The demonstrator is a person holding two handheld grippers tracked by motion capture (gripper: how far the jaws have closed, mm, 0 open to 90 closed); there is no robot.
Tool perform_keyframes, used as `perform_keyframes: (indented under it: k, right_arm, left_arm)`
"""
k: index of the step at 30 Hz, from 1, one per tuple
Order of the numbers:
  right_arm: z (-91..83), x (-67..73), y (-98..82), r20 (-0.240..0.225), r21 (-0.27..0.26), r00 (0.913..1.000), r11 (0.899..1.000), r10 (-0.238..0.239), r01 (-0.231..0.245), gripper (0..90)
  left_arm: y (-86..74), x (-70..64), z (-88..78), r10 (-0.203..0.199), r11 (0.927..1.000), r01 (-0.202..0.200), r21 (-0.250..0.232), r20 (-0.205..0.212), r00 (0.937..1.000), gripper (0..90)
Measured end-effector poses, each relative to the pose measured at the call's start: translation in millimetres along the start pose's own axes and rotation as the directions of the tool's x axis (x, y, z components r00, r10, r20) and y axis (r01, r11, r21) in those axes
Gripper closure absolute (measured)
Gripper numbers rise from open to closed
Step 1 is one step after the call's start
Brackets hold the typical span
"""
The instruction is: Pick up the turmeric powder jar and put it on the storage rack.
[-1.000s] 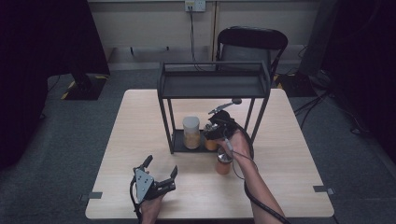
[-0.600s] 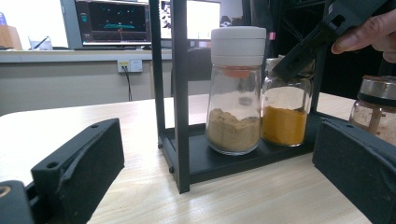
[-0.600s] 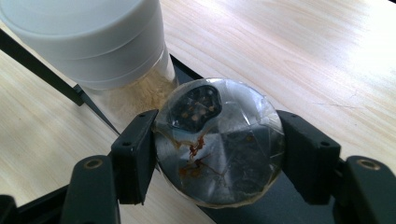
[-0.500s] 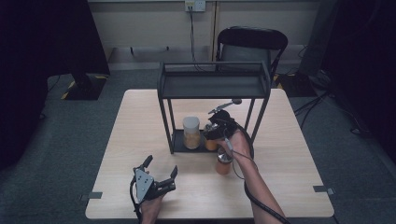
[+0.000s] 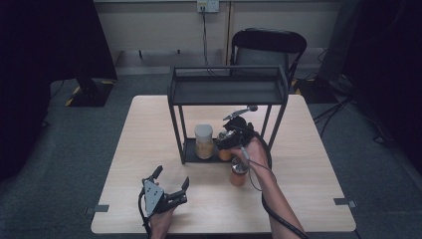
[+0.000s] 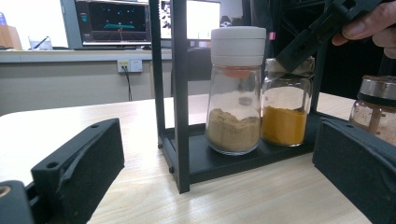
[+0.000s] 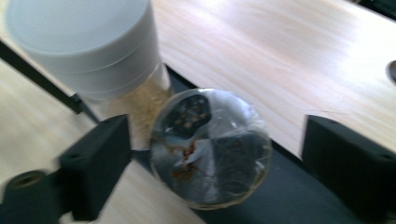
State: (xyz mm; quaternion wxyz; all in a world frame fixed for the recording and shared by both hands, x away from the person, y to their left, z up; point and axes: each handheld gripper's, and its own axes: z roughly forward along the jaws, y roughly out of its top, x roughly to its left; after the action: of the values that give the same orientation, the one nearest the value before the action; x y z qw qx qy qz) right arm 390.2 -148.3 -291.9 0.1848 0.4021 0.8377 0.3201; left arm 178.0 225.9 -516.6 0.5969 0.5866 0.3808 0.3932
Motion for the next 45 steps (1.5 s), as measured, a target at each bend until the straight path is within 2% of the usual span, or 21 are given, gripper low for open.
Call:
perform_keyframes:
  k: [4, 8, 10, 21, 24, 25, 33, 40, 45]
  right_arm:
    - [-0.7, 1.3, -1.6, 0.016, -0.011, 0.9998, 1.0, 0.007, -0.007, 0.0]
    - [-1.6, -1.7, -4.1, -0.008, -0.022, 1.0, 1.0, -0.001, 0.001, 0.0]
    - [-2.8, -4.9, -8.6, -0.029, -0.048, 0.9996, 0.999, -0.006, 0.004, 0.0]
    - [-7.6, -1.0, -12.0, -0.039, -0.073, 0.9988, 0.997, -0.03, 0.027, 0.0]
    - [-9.0, 0.8, -11.9, -0.029, -0.084, 0.999, 0.996, -0.035, 0.033, 1.0]
    - [-9.1, 0.3, -11.6, -0.033, -0.085, 0.9988, 0.996, -0.035, 0.032, 3.4]
    - [-12.6, -3.1, -15.9, -0.048, -0.093, 0.9987, 0.996, -0.014, 0.009, 4.4]
    - [-19.5, 2.3, -19.3, -0.034, -0.107, 0.9991, 0.994, -0.027, 0.023, 4.6]
    - [-23.5, 6.9, -23.5, -0.014, -0.128, 0.9998, 0.992, -0.011, 0.01, 2.5]
  left_arm:
    - [-0.1, -0.1, 0.0, -0.001, 1.0, 0.001, 0.0, 0.0, 1.0, 1.5]
    - [-0.2, -0.1, 0.0, -0.001, 1.0, 0.001, -0.001, 0.0, 1.0, 1.5]
    - [-0.1, 0.0, 0.0, 0.0, 1.0, 0.0, -0.001, 0.0, 1.0, 1.5]
    - [-0.1, 0.6, 0.0, -0.001, 1.0, 0.001, -0.001, 0.004, 1.0, 1.5]
    - [-0.1, 0.6, -0.1, -0.001, 1.0, 0.001, -0.001, 0.004, 1.0, 1.5]
    - [-0.1, 0.6, -0.1, -0.001, 1.0, 0.001, -0.001, 0.004, 1.0, 1.5]
    - [0.0, 0.7, 0.0, 0.0, 1.0, 0.0, 0.0, 0.004, 1.0, 1.5]
    - [-0.1, 0.4, 0.0, -0.001, 1.0, 0.001, -0.001, 0.003, 1.0, 1.6]
    - [-0.1, 0.5, 0.0, -0.001, 1.0, 0.001, -0.001, 0.004, 1.0, 1.6]
